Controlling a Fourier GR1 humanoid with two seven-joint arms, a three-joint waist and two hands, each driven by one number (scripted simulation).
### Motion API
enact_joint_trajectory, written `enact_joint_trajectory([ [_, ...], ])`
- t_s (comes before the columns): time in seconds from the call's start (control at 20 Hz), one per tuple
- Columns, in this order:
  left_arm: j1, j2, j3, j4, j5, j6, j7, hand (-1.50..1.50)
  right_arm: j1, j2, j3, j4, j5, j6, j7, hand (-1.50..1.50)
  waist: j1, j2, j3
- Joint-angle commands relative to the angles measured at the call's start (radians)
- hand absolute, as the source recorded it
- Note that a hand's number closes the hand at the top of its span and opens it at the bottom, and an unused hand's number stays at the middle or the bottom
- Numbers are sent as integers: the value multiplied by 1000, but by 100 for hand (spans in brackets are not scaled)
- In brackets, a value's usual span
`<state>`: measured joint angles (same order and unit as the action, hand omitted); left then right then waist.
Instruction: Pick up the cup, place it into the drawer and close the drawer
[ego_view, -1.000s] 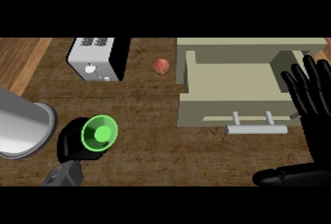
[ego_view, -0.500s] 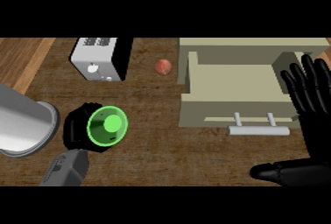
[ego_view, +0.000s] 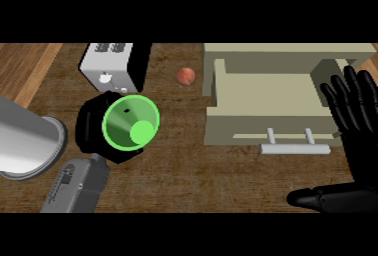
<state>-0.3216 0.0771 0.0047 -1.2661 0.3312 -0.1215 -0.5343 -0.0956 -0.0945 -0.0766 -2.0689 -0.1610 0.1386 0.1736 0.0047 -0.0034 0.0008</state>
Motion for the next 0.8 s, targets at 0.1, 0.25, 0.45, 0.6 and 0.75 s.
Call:
enact_joint_trajectory([
  [0.1, -75, -25, -26, -205, 1, 123, 213, 150, 97, 21, 17, -48, 12, 11, -39, -150, -6, 0, 0],
  [0.25, -159, -68, -58, -178, -49, 182, 242, 150, 33, -10, -15, -45, -23, 11, 20, -150, -8, 2, -1],
  [0.45, -327, -27, 0, -113, -37, 197, 328, 150, -44, -11, -22, 27, 3, -11, 10, -150, -8, 4, -1],
  [0.6, -376, -59, -14, -76, -78, 245, 331, 150, -73, -5, -2, -1, 21, -42, 62, -150, -9, 4, -1],
  [0.75, -489, -76, -36, 22, -122, 308, 338, 150, 15, 11, 20, -13, 27, -5, -1, -150, -17, 5, -1],
])
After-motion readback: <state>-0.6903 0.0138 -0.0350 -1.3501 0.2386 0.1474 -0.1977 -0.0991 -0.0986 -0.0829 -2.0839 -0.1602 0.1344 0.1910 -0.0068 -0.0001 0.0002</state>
